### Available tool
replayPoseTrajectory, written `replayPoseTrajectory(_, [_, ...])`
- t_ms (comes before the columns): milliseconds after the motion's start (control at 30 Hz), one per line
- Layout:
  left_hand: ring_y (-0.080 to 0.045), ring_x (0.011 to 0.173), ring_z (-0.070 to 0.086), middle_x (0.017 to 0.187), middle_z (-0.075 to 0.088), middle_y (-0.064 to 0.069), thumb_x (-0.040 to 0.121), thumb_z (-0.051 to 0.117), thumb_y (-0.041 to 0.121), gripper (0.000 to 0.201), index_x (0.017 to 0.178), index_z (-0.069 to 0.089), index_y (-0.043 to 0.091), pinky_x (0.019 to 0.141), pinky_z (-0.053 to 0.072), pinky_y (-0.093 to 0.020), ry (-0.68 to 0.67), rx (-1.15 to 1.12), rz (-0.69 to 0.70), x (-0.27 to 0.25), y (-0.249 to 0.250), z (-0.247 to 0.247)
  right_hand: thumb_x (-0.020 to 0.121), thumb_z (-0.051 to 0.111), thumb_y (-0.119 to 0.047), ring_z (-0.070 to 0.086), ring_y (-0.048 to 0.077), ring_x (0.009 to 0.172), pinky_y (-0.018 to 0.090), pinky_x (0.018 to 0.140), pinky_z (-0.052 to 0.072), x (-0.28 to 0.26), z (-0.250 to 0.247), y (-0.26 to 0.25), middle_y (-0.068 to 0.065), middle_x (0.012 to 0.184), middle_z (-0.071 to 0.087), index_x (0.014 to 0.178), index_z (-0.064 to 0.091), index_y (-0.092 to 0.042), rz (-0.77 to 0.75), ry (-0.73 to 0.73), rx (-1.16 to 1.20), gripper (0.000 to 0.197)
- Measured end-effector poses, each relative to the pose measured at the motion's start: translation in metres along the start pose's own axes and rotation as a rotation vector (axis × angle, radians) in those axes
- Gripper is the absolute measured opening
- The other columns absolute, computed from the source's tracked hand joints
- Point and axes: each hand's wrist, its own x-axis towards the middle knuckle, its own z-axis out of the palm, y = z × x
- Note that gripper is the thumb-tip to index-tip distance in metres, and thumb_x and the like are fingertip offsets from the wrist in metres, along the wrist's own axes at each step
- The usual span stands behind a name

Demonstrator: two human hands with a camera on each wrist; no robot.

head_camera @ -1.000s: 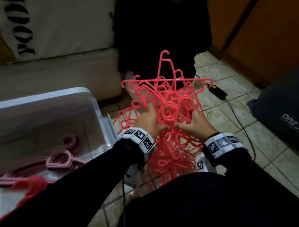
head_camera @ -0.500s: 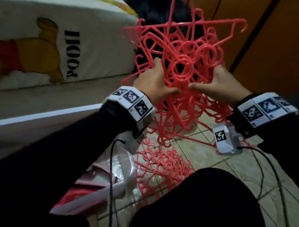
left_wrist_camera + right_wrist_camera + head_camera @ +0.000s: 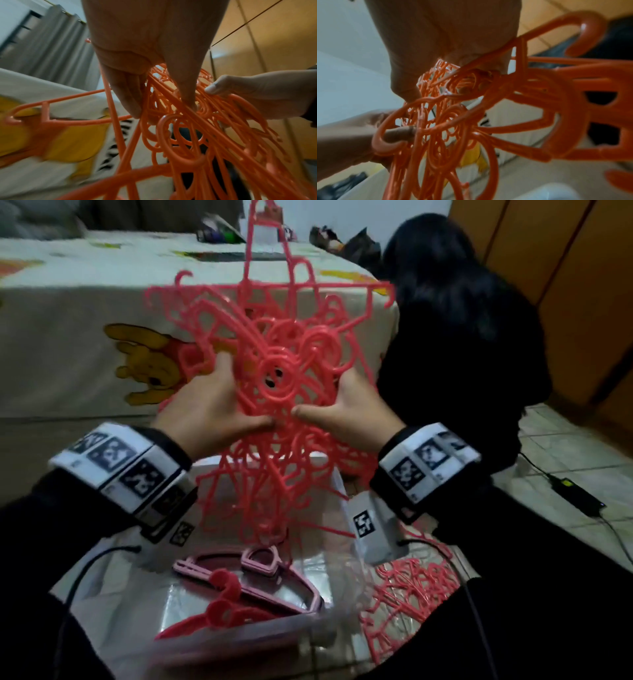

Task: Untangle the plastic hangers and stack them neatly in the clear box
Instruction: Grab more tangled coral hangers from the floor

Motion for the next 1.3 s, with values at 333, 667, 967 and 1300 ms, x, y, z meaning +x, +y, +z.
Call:
replayPoseTrajectory(333, [-0.031, 0.092, 0.066, 0.098, 0.069, -0.014, 0.064, 0.077, 0.057, 0.075, 0.109, 0.033, 0.017, 0.071, 0.051, -0.040, -0.152, 0.163, -0.227, -0.038, -0.117, 0.018, 0.063, 0.075, -0.052, 0.064, 0.008, 0.082, 0.028, 0.073, 0.054, 0.004, 0.135, 0.035, -0.008, 0.094, 0.066, 0.114, 0.046, -0.019, 0.202, -0.127, 0.056, 0.067])
replayPoseTrajectory(667, [-0.023, 0.098, 0.064, 0.102, 0.065, -0.006, 0.078, 0.066, 0.054, 0.079, 0.129, 0.020, 0.014, 0.080, 0.049, -0.034, -0.366, 0.303, -0.249, -0.072, -0.172, 0.060, 0.072, 0.078, -0.036, 0.057, 0.018, 0.112, 0.038, 0.100, 0.045, -0.017, 0.210, 0.088, 0.004, 0.124, 0.058, 0.128, 0.040, -0.013, 0.418, -0.303, 0.117, 0.071])
replayPoseTrajectory(967, [-0.028, 0.101, 0.062, 0.113, 0.061, -0.007, 0.091, 0.055, 0.031, 0.059, 0.133, 0.019, 0.014, 0.079, 0.048, -0.038, -0.570, 0.409, -0.150, -0.080, -0.173, 0.080, 0.082, 0.058, -0.060, 0.059, 0.026, 0.110, 0.028, 0.091, 0.046, -0.027, 0.204, 0.128, 0.010, 0.120, 0.062, 0.123, 0.056, -0.014, 0.452, -0.706, -0.361, 0.062])
replayPoseTrajectory(1300, [-0.030, 0.107, 0.059, 0.117, 0.057, -0.010, 0.093, 0.047, 0.027, 0.041, 0.130, 0.032, 0.018, 0.082, 0.045, -0.040, -0.716, 0.529, -0.121, -0.071, -0.158, 0.086, 0.073, 0.075, -0.037, 0.060, 0.026, 0.105, 0.032, 0.082, 0.047, -0.006, 0.123, 0.146, 0.004, 0.113, 0.063, 0.112, 0.060, -0.021, 0.217, -0.925, -1.030, 0.045])
